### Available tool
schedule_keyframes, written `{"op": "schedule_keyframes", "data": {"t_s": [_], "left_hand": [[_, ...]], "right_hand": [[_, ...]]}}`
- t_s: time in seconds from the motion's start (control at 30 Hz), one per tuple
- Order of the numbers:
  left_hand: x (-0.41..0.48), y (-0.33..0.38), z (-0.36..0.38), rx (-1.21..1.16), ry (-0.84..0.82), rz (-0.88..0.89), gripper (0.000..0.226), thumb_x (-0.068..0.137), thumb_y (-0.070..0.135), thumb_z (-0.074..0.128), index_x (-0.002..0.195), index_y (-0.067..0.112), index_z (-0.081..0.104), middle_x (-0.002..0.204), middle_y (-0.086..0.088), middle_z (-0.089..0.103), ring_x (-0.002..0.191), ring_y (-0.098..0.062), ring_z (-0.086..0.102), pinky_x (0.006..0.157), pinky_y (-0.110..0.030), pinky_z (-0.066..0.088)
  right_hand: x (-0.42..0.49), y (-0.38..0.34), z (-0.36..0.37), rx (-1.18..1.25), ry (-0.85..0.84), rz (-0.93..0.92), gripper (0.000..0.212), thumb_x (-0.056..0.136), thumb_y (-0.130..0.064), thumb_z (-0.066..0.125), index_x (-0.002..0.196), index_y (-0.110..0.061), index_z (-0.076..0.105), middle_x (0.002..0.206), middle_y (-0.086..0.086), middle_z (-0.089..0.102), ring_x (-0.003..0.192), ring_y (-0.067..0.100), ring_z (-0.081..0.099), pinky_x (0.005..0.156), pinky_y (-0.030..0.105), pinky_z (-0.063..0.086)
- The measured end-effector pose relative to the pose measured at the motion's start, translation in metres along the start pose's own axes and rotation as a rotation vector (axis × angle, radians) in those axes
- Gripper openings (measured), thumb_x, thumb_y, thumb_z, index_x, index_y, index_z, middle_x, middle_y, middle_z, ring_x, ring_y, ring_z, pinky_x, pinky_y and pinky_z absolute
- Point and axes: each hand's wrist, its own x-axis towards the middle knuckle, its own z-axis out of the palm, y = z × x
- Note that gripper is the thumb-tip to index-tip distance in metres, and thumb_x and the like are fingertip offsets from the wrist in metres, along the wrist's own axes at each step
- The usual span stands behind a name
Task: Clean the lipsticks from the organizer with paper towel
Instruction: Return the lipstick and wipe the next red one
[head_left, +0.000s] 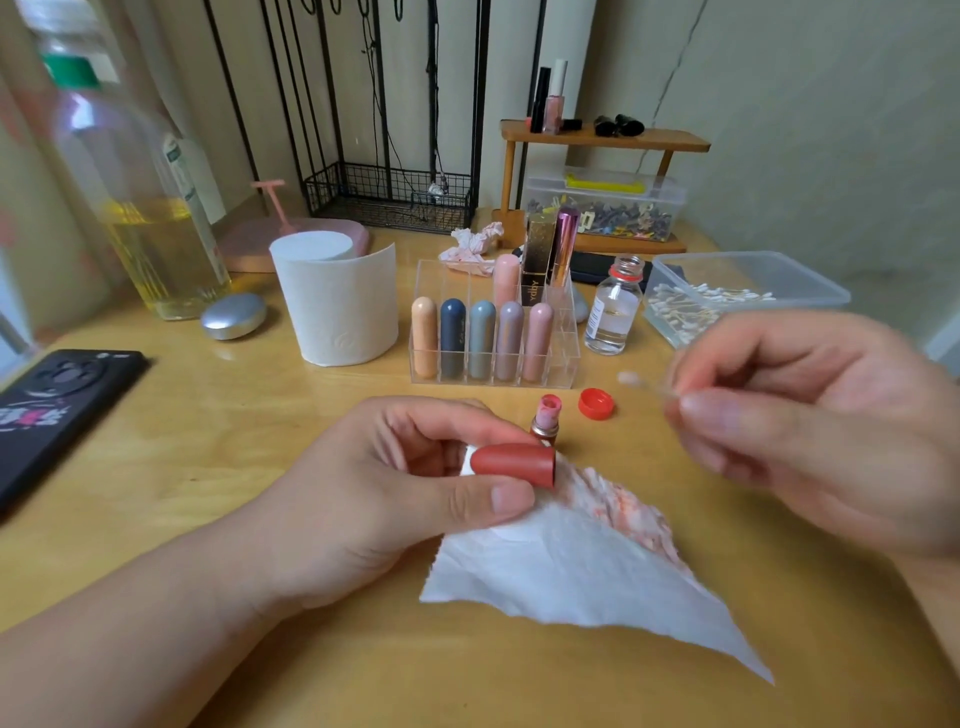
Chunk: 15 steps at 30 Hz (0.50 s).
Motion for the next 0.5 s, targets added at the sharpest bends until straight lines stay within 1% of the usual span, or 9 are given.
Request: {"op": "schedule_keyframes", "data": {"t_s": [0.07,0.1,0.17,0.23,0.3,0.37,0.43,0.47,0.5], "left_hand": [[-0.001,0.001,0.003,-0.021,0.06,0.027,0.025,0.069,0.009,0.081,0.094,0.01,0.079,0.096,-0.013,0.076,0.091,-0.021,0.071,0.081,-0.025,0.054],[-0.001,0.001,0.005,-0.04,0.085,0.029,0.024,0.068,0.011,0.078,0.092,0.011,0.08,0.094,-0.012,0.076,0.09,-0.019,0.071,0.08,-0.024,0.054],[-0.001,0.0,0.01,-0.103,0.106,0.013,0.022,0.07,0.009,0.073,0.09,0.009,0.08,0.093,-0.011,0.076,0.088,-0.019,0.071,0.079,-0.025,0.055],[-0.001,-0.001,0.016,-0.22,0.08,-0.029,0.02,0.076,0.003,0.071,0.095,0.003,0.077,0.099,-0.019,0.074,0.094,-0.027,0.071,0.084,-0.032,0.056],[-0.002,-0.001,0.02,-0.366,0.046,-0.083,0.019,0.085,0.002,0.068,0.102,-0.002,0.074,0.103,-0.023,0.072,0.096,-0.032,0.069,0.086,-0.037,0.057],[-0.003,-0.001,0.021,-0.464,0.024,-0.133,0.026,0.087,0.009,0.061,0.108,-0.002,0.071,0.107,-0.025,0.071,0.099,-0.033,0.068,0.089,-0.04,0.055],[-0.003,-0.003,0.025,-0.456,0.041,-0.157,0.034,0.092,0.012,0.057,0.118,-0.008,0.063,0.12,-0.034,0.063,0.109,-0.041,0.061,0.103,-0.05,0.044],[-0.003,-0.004,0.027,-0.432,0.075,-0.159,0.037,0.093,0.014,0.058,0.121,-0.011,0.059,0.123,-0.038,0.058,0.111,-0.044,0.057,0.106,-0.056,0.037],[-0.003,-0.006,0.029,-0.405,0.123,-0.165,0.041,0.092,0.016,0.06,0.122,-0.012,0.057,0.123,-0.041,0.056,0.11,-0.046,0.055,0.106,-0.061,0.033]], "right_hand": [[-0.005,-0.008,0.013,0.05,-0.173,0.039,0.013,0.086,-0.025,0.073,0.084,-0.014,0.069,0.074,0.012,0.071,0.055,0.028,0.06,0.048,0.025,0.047],[-0.006,-0.01,0.019,0.033,-0.253,0.088,0.006,0.088,-0.018,0.071,0.085,-0.014,0.069,0.083,0.013,0.074,0.064,0.026,0.067,0.052,0.029,0.052],[-0.007,-0.01,0.025,-0.118,-0.403,0.203,0.006,0.088,-0.011,0.069,0.086,-0.016,0.07,0.1,0.002,0.077,0.087,0.016,0.073,0.07,0.035,0.059],[-0.007,-0.007,0.029,-0.275,-0.531,0.292,0.008,0.09,-0.013,0.068,0.085,-0.019,0.07,0.111,-0.016,0.073,0.102,0.005,0.069,0.086,0.033,0.056],[-0.005,-0.006,0.035,-0.33,-0.576,0.285,0.009,0.091,-0.014,0.067,0.085,-0.021,0.069,0.12,-0.026,0.066,0.11,-0.001,0.064,0.091,0.028,0.05],[-0.005,-0.007,0.04,-0.325,-0.569,0.229,0.012,0.091,-0.013,0.067,0.086,-0.024,0.068,0.125,-0.025,0.064,0.112,0.006,0.064,0.089,0.03,0.051],[-0.007,-0.007,0.043,-0.252,-0.532,0.206,0.016,0.091,-0.009,0.068,0.087,-0.024,0.068,0.126,-0.021,0.065,0.111,0.011,0.065,0.086,0.027,0.052],[-0.008,-0.006,0.044,-0.229,-0.518,0.203,0.016,0.09,-0.008,0.068,0.087,-0.024,0.069,0.125,-0.019,0.066,0.11,0.012,0.066,0.084,0.027,0.052],[-0.008,-0.006,0.045,-0.222,-0.518,0.204,0.016,0.09,-0.008,0.068,0.087,-0.023,0.069,0.124,-0.018,0.067,0.107,0.013,0.067,0.083,0.031,0.053]]}}
